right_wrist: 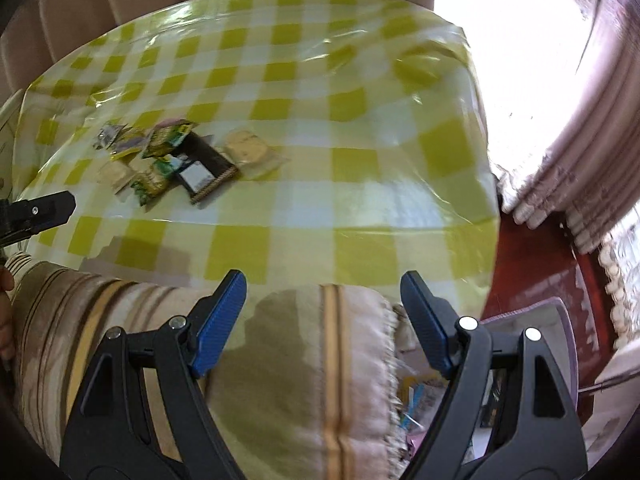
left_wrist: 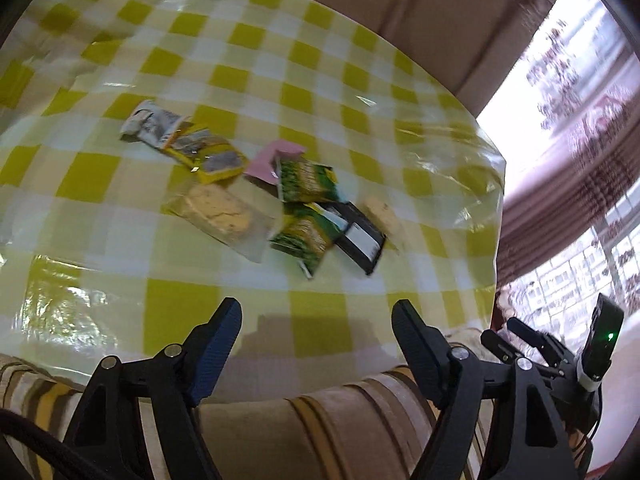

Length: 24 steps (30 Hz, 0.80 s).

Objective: Organize snacks
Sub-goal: 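Move both open tools back over the snack pile, then grasp a yellow snack packet with the left tool and lift it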

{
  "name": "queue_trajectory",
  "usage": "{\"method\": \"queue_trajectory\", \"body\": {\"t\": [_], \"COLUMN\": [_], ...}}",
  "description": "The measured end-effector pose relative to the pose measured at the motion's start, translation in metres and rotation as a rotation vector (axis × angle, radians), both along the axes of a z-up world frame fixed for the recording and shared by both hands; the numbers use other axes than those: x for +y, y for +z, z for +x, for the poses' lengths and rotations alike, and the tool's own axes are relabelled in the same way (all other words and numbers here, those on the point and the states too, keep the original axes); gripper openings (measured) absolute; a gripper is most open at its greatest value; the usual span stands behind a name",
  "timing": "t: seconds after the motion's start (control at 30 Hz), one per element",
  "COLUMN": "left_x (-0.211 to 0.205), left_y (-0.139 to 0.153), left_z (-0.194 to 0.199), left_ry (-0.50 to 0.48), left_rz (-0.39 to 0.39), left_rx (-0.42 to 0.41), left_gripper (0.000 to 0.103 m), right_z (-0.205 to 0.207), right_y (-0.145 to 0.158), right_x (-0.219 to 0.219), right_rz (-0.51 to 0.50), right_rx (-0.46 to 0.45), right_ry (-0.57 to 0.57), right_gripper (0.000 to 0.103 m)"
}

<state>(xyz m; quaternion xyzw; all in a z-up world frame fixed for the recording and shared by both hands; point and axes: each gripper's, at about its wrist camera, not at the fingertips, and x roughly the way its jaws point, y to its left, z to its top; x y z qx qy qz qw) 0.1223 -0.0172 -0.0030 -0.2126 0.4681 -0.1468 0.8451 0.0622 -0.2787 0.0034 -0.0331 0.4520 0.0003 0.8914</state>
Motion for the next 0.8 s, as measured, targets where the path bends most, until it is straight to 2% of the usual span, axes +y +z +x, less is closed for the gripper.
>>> {"method": "queue_trajectory", "body": {"t": [0.2,0.47,0.8], "left_x": [0.027,0.072,0.081], "left_y": [-0.005,-0.018,-0.04], "left_z": [0.011,0.049,0.109], "left_ry": [0.059,0.173,0.263], "left_rz": [-0.043,-0.095,-0.043], "left_rx": [0.011,0.042,0.09], "left_gripper": [0.074,0.069,0.068], "right_z": [0.01,0.017,0.02], "right_y": [-0.002,-0.011,-0.021], "right_x": [0.013,0.019,0.023], "right_rz": [0.002,-0.008,-0.026], "right_rx": [0.009,0.036,0.055], "right_ry": [0.028,0.036,0.036], "right_gripper": [0.081,0.081,0.082]}}
